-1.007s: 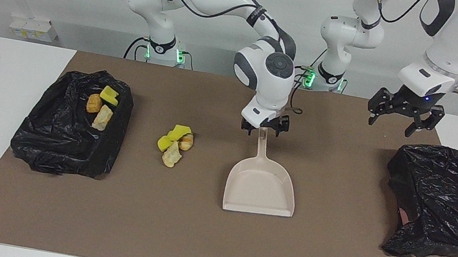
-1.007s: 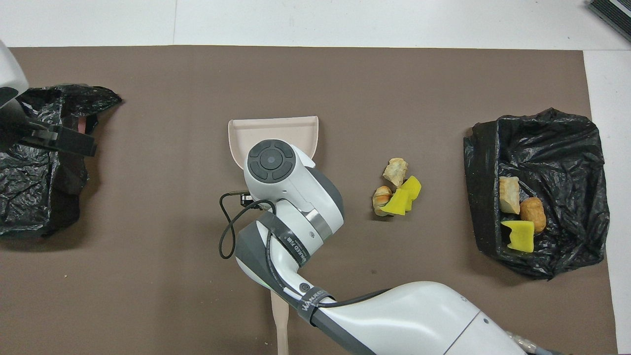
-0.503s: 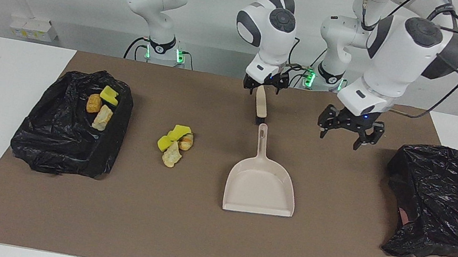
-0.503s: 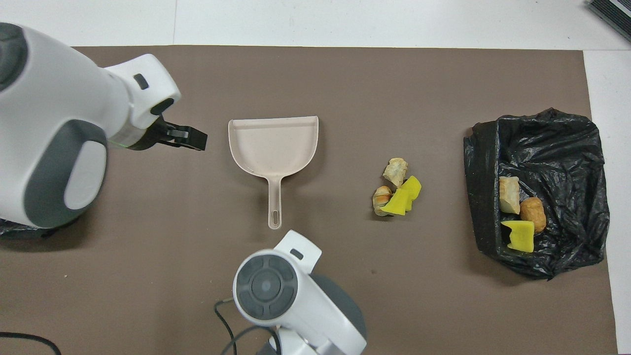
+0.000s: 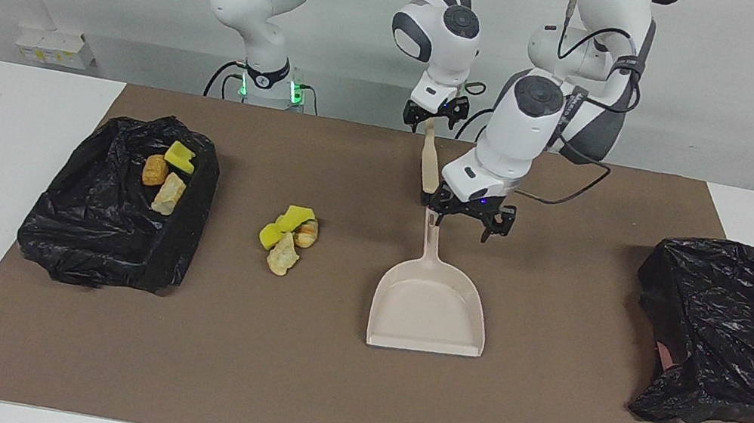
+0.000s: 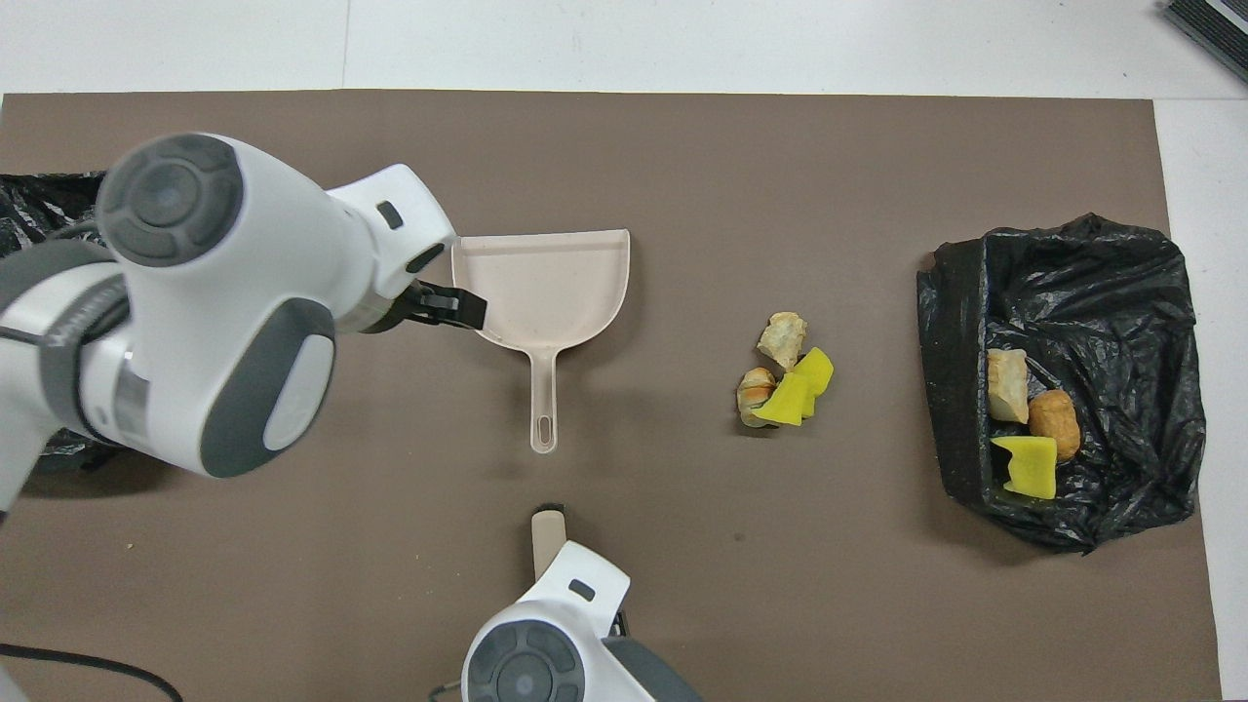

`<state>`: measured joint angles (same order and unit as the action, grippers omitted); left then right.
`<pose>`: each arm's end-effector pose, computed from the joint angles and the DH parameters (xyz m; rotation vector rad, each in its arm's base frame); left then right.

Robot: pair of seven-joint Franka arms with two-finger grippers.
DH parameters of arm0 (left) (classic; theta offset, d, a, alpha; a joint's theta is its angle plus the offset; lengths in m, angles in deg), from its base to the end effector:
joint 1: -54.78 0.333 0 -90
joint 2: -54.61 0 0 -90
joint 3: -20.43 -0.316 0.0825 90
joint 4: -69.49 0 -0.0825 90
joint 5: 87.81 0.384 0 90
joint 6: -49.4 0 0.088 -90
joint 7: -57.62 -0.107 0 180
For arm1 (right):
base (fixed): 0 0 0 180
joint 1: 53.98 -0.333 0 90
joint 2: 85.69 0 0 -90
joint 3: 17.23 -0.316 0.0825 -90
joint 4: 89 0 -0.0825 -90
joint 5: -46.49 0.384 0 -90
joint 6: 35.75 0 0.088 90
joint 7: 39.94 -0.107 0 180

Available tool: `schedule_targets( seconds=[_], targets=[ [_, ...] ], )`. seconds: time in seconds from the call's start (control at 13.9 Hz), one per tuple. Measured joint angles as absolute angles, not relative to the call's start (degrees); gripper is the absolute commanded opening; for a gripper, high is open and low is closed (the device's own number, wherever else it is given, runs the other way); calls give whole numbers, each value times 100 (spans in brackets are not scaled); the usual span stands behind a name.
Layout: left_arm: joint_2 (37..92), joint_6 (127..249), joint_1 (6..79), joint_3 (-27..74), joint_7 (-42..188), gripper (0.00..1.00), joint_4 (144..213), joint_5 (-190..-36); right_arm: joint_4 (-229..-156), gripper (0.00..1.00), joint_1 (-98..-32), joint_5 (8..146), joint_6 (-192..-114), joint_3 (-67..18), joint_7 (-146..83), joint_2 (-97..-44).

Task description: Sweep and dump trash in bin

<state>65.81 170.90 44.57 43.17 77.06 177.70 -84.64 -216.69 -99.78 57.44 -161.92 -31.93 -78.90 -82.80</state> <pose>0.5172 -0.3199 0.4152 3.0687 -0.3930 0.0543 0.2524 0.4587 0.3453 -3.0573 -0.3954 0.2675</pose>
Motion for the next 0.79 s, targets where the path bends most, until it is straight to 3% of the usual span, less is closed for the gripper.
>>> schedule_targets(
  seconds=[0.22, 0.29, 0.43, 0.72, 0.79],
  targets=[
    [6944, 17439, 4319, 4483, 8292, 100, 17893, -8178, -21797, 100, -9985, 5744, -16276, -3185, -7890, -8280],
    [6996, 17480, 4314, 4498, 8332, 90, 17910, -8173, -21806, 100, -9993, 5744, -16297, -3184, -7890, -8279],
    [7017, 17536, 4320, 4493, 8404, 68, 17929, -8173, -21814, 85, -10025, 5745, -16320, -3185, -7890, -8275],
    [7022, 17546, 4323, 4492, 8493, 65, 17946, -8173, -21900, 81, -10039, 5745, -16350, -3185, -7889, -8275],
    [7023, 17546, 4323, 4493, 8500, 65, 17957, -8173, -21918, 74, -10040, 5745, -16373, -3185, -7889, -8275]
  ],
)
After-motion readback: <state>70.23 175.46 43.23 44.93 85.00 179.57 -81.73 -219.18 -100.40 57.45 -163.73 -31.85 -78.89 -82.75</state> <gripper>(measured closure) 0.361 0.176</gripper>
